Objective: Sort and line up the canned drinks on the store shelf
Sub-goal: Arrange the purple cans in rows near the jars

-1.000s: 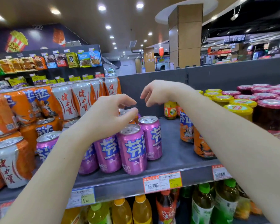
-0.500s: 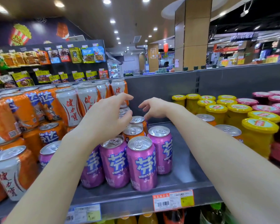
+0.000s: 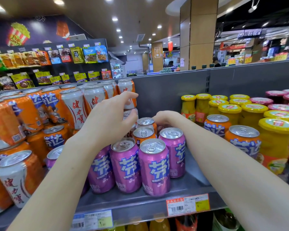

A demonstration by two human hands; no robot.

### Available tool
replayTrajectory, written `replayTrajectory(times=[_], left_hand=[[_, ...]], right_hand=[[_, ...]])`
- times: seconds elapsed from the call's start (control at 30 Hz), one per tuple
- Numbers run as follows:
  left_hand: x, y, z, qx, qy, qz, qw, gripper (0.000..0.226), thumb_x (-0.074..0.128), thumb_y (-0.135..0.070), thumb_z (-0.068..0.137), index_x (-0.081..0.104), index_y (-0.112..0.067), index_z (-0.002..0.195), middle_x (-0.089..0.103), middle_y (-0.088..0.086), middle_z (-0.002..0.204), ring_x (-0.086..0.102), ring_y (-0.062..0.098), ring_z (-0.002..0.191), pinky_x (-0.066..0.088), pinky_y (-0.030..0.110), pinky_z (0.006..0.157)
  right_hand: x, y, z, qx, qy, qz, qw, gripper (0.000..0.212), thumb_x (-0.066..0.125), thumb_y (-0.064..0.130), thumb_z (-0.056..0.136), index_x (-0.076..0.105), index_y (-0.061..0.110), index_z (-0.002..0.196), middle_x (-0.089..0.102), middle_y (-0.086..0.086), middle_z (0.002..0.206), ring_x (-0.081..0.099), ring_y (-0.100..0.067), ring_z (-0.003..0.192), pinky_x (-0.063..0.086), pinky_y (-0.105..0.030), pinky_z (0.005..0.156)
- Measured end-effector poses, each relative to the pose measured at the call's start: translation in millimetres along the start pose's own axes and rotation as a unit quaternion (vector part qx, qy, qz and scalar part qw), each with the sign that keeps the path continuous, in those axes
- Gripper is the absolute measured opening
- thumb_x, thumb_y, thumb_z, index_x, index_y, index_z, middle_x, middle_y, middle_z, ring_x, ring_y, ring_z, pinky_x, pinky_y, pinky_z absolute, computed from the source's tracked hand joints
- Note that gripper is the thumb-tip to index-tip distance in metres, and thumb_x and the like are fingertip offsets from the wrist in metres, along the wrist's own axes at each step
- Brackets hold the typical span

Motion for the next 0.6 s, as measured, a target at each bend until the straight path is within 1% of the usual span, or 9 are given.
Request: replayTrajectory(times=[0.07,0.17,0.2,0.23,0.3,0.37,0.47,0.57,0.6], left_hand=[[2,1,1,0.002,-0.002,-0.004,1.000,0.047,0.055,-0.037,0.099,0.046,-0.036,0.145,0.066,-0.008,0.129,0.066,0.015,0.108,0.055,0.045,0.096],[6,2,2,0.008,0.002,-0.007,1.000,0.046,0.055,-0.037,0.099,0.046,-0.036,0.144,0.066,-0.011,0.126,0.067,0.013,0.098,0.056,0.040,0.091],[7,2,3,0.009,0.005,-0.010,1.000,0.046,0.055,-0.037,0.099,0.046,-0.037,0.144,0.066,-0.012,0.126,0.067,0.013,0.098,0.056,0.039,0.090],[8,2,3,0.009,0.007,-0.014,1.000,0.046,0.055,-0.038,0.099,0.046,-0.037,0.144,0.066,-0.012,0.125,0.066,0.013,0.100,0.056,0.039,0.090],[9,3,4,0.008,0.012,-0.019,1.000,0.047,0.055,-0.039,0.099,0.045,-0.038,0.144,0.065,-0.012,0.126,0.065,0.014,0.105,0.056,0.039,0.091],[9,3,6,0.005,0.016,-0.020,1.000,0.047,0.055,-0.039,0.099,0.045,-0.039,0.145,0.065,-0.012,0.126,0.065,0.015,0.108,0.055,0.041,0.093],[12,2,9,0.007,0.024,-0.019,0.999,0.047,0.054,-0.040,0.099,0.044,-0.039,0.145,0.065,-0.011,0.126,0.064,0.016,0.110,0.056,0.043,0.093],[15,0,13,0.014,0.027,-0.024,0.999,0.045,0.053,-0.040,0.099,0.045,-0.040,0.144,0.065,-0.011,0.125,0.065,0.015,0.108,0.058,0.044,0.091],[16,0,15,0.015,0.028,-0.022,0.999,0.045,0.053,-0.039,0.099,0.046,-0.040,0.144,0.065,-0.011,0.125,0.066,0.014,0.108,0.058,0.044,0.090]], right_hand=[[2,2,-7,0.016,0.038,0.005,0.999,0.037,0.053,0.018,0.104,0.053,0.008,0.069,0.055,-0.006,0.067,0.049,-0.015,0.062,0.043,-0.025,0.057],[2,-5,-2,0.020,0.061,0.082,0.995,0.044,0.053,0.018,0.105,0.063,0.010,0.063,0.062,-0.002,0.049,0.051,-0.016,0.067,0.047,-0.024,0.056],[1,-7,1,0.018,0.042,0.127,0.991,0.034,0.059,0.020,0.102,0.062,0.007,0.070,0.065,-0.004,0.055,0.054,-0.017,0.070,0.050,-0.025,0.056],[-1,-10,5,0.015,0.009,0.170,0.985,0.026,0.069,0.024,0.095,0.060,0.003,0.082,0.068,-0.009,0.070,0.059,-0.020,0.073,0.053,-0.028,0.058],[-4,-16,14,-0.019,-0.071,0.224,0.972,0.045,0.084,0.020,0.081,0.057,0.002,0.112,0.065,-0.013,0.096,0.067,-0.026,0.085,0.058,-0.035,0.064],[-7,-23,18,-0.073,-0.151,0.232,0.958,0.067,0.087,0.008,0.074,0.051,0.009,0.130,0.060,-0.008,0.108,0.064,-0.026,0.099,0.059,-0.035,0.066],[-4,-36,21,-0.120,-0.201,0.236,0.943,0.084,0.092,0.007,0.067,0.047,0.015,0.137,0.058,-0.004,0.123,0.059,-0.024,0.109,0.054,-0.029,0.066],[3,-42,27,-0.145,-0.245,0.248,0.926,0.088,0.095,0.011,0.062,0.046,0.020,0.135,0.061,-0.004,0.126,0.062,-0.024,0.114,0.058,-0.039,0.088],[5,-43,27,-0.155,-0.258,0.255,0.919,0.088,0.095,0.012,0.062,0.046,0.020,0.135,0.061,-0.003,0.127,0.062,-0.023,0.114,0.057,-0.040,0.091]])
Point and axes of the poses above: each hand's wrist, its own z-axis towards the middle knuckle, its own x-axis out of the palm, y = z × x, the point moved 1 cm from there along z, towards the middle knuckle
